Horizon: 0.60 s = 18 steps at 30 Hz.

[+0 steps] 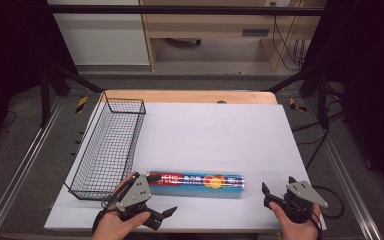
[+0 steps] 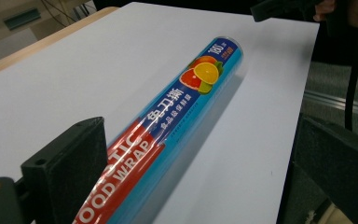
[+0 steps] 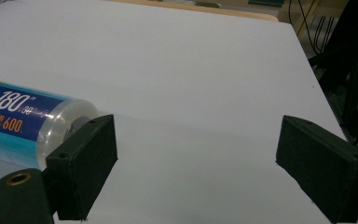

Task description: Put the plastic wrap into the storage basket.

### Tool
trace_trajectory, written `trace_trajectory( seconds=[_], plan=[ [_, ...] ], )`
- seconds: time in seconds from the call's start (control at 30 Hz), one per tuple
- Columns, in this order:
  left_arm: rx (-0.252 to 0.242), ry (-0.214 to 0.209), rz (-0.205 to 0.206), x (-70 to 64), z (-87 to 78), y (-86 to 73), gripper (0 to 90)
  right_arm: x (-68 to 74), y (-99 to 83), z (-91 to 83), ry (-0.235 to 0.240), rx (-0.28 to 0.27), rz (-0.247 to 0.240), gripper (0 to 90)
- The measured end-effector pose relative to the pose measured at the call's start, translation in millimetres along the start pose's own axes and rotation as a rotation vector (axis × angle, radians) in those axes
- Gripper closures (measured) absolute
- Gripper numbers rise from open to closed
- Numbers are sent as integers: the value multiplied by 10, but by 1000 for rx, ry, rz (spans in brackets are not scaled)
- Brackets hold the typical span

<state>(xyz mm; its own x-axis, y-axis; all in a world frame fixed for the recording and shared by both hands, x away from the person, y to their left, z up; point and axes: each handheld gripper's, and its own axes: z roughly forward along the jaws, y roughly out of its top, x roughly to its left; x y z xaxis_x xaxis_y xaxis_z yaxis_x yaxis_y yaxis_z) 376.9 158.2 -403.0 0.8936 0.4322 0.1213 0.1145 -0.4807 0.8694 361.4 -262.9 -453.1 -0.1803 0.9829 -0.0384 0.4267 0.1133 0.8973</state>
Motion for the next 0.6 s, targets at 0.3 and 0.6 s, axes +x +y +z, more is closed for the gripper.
trace_trajectory(
  seconds=[0.3,0.6],
  plan=[
    [99,-75,78,278,247,457,37,-14,-11,1,8,1,14,120],
    [163,-96,85,473,521,602,34,-22,-13,23,15,15,2,111]
  ],
)
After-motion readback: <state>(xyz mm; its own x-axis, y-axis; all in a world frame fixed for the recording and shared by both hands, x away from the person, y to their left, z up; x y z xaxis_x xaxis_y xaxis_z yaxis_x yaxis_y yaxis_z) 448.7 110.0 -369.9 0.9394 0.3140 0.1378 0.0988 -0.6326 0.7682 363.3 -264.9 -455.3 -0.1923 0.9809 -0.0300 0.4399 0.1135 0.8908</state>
